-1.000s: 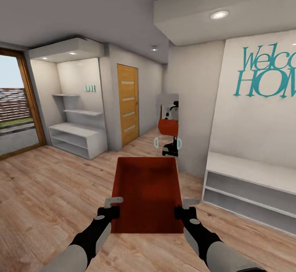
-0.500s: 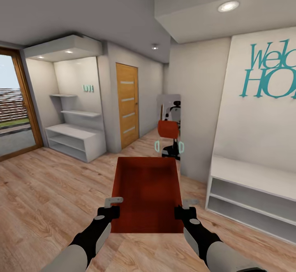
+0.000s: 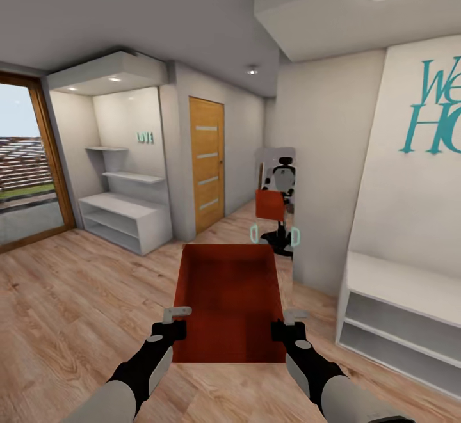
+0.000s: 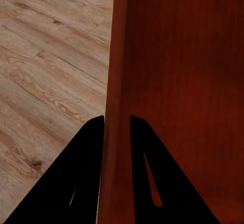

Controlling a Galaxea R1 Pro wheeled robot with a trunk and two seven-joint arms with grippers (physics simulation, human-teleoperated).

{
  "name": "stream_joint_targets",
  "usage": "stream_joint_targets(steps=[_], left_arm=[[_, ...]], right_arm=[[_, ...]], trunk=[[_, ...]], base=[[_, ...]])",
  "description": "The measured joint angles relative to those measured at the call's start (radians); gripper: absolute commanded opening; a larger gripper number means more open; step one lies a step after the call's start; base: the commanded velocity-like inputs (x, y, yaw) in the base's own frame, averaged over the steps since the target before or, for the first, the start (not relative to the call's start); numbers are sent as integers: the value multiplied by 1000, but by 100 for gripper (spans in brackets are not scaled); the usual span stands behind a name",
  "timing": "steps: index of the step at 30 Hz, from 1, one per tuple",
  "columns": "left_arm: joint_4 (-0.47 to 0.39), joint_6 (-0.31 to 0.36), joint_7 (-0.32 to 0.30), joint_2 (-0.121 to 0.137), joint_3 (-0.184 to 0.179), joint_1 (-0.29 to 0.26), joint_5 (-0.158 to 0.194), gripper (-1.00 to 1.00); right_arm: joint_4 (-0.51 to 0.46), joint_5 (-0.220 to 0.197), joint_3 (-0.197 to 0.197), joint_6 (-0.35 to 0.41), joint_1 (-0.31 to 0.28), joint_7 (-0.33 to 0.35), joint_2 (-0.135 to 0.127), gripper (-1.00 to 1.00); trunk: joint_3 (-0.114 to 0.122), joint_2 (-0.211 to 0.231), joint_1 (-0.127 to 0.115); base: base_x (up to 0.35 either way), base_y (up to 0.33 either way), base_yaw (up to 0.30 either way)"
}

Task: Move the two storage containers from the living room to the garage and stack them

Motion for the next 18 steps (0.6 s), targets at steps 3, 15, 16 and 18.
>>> stream_joint_targets(steps=[3,15,16,18], left_arm=[[0,0,0,0,0,0,0,-100],[0,0,3,0,-6,0,6,-100],[0,0,3,0,-6,0,6,-100],[0,0,3,0,-7,0,6,-100]], right_arm=[[0,0,0,0,0,0,0,-100],[0,-1,2,0,0,1,-1,-100],[0,-1,2,0,0,1,-1,-100],[0,-1,2,0,0,1,-1,-100]], trunk=[[0,0,0],[0,0,0],[0,0,0],[0,0,0]], base=[[323,0,263],[323,0,268],[323,0,268],[323,0,268]])
